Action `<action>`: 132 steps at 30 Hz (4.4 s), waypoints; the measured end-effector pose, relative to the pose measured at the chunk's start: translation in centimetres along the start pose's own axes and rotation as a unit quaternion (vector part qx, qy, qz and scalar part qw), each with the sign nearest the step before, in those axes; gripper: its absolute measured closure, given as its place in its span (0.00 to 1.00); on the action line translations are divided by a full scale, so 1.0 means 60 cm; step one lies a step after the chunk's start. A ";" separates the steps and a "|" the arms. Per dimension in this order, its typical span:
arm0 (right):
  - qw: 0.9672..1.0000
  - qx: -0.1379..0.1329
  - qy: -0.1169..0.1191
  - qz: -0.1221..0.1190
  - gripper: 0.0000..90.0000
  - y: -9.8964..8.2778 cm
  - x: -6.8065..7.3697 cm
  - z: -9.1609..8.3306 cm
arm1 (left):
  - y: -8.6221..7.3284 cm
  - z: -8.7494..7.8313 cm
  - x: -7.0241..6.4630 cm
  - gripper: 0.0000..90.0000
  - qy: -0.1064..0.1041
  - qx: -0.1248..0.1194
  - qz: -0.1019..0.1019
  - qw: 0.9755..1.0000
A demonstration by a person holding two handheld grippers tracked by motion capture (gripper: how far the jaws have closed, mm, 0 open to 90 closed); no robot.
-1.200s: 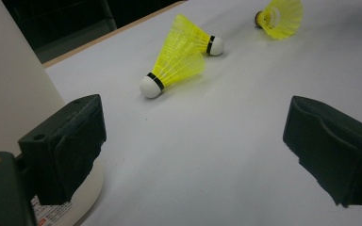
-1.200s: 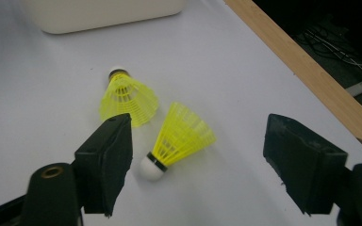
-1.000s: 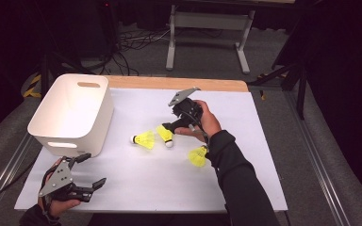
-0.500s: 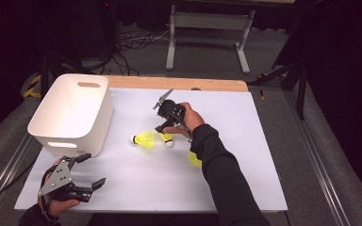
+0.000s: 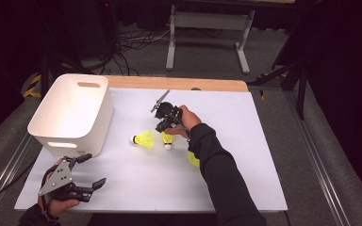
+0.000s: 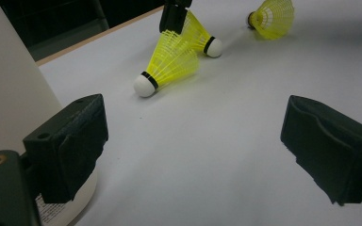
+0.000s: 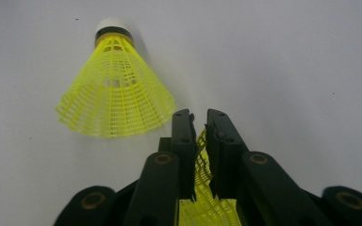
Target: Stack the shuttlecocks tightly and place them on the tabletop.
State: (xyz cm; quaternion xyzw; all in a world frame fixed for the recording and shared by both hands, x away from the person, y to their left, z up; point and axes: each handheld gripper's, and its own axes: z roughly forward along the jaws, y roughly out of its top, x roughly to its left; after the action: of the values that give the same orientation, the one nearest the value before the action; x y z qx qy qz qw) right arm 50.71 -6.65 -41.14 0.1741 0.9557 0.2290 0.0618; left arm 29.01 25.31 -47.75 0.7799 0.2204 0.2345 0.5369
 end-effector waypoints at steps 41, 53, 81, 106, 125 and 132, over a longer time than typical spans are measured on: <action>0.996 -0.082 -0.009 0.021 0.89 -0.115 0.034 -0.089 | 0.001 0.002 -0.006 0.11 0.009 0.007 0.009 1.000; 0.998 -0.042 -0.020 0.039 0.93 -0.147 0.033 -0.078 | 0.001 0.004 -0.007 0.11 0.009 0.013 0.012 1.000; 0.996 -0.061 -0.005 0.070 0.98 -0.177 0.045 -0.077 | -0.001 0.009 -0.007 0.10 0.011 0.023 0.012 1.000; 0.990 -0.121 -0.036 0.066 1.00 -0.127 0.115 -0.082 | 0.000 0.009 -0.010 0.10 0.014 0.021 0.013 1.000; 0.989 -0.123 -0.040 0.075 1.00 -0.092 0.122 -0.031 | -0.001 0.010 -0.009 0.10 0.008 0.024 0.015 1.000; 0.989 -0.125 -0.038 0.069 1.00 -0.080 0.126 -0.020 | -0.001 0.010 -0.009 0.10 0.006 0.024 0.016 1.000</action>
State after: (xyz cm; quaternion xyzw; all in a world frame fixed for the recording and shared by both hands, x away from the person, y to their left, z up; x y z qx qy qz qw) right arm 41.96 -8.42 -42.57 0.2390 0.9022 0.3438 0.1033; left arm 28.91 24.56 -48.04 0.7947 0.2169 0.2421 0.5126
